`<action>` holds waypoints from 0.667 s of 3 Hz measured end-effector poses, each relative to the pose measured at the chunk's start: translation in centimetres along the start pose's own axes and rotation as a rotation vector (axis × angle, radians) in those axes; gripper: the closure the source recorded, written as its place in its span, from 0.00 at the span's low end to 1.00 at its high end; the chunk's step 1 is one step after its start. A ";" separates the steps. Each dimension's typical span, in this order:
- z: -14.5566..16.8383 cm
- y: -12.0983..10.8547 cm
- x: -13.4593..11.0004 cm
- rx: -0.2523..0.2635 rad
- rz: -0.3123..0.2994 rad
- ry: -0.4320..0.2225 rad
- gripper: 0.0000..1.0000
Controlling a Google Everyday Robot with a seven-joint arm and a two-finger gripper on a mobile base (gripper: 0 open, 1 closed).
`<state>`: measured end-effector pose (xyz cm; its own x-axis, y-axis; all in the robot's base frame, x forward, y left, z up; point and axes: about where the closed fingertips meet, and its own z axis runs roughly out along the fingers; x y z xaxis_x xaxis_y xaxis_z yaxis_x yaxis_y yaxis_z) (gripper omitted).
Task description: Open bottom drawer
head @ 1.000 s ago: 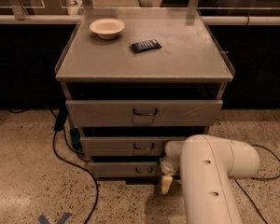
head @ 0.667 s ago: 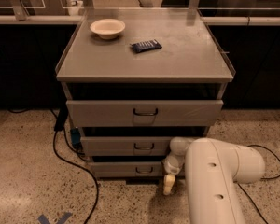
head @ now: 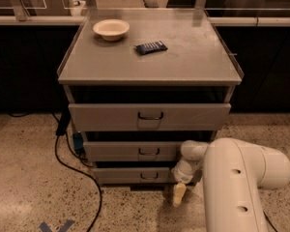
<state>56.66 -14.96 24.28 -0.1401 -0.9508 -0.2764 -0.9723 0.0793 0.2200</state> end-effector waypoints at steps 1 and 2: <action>1.7 -0.7 -0.2 0.019 -0.028 0.010 0.00; 5.0 -2.8 -0.2 0.054 -0.057 0.017 0.00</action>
Offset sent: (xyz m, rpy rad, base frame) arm 0.0438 0.0249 -0.1027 -0.0203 -0.1328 0.0566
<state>58.44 -13.48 19.09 -0.0811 -0.9591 -0.2711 -0.9873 0.0401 0.1535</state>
